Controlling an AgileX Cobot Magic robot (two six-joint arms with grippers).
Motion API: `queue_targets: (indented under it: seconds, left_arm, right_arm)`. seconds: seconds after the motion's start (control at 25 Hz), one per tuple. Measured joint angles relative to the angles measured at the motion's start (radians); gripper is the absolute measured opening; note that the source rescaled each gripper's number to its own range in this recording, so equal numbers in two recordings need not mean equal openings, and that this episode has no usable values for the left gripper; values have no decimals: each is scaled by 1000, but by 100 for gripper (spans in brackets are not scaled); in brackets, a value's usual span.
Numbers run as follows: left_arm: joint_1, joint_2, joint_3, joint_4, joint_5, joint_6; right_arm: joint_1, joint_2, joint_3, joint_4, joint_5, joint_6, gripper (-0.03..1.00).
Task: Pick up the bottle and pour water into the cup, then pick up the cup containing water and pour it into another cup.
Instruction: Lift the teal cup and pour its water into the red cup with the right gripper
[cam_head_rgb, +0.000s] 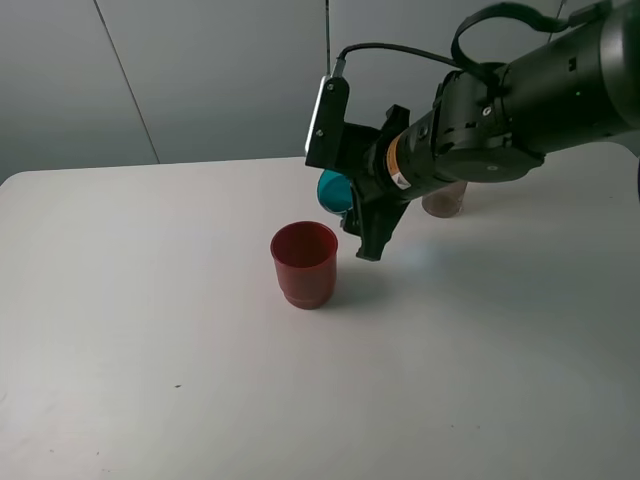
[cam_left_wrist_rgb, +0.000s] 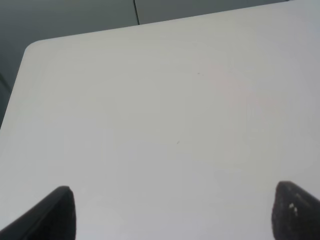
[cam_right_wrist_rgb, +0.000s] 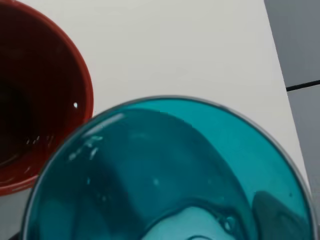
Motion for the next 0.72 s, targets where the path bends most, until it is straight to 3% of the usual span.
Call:
queue_targets:
  seconds: [0.12,0.36,0.72]
  left_arm:
    - [0,0,0,0,0,0]
    - [0,0,0,0,0,0]
    - [0,0,0,0,0,0]
  right_arm:
    - [0,1,-10,-55,1,40,13]
    - [0,1,-15,-279,13,220,13]
    - [27,1,-15,-345,26,285,13]
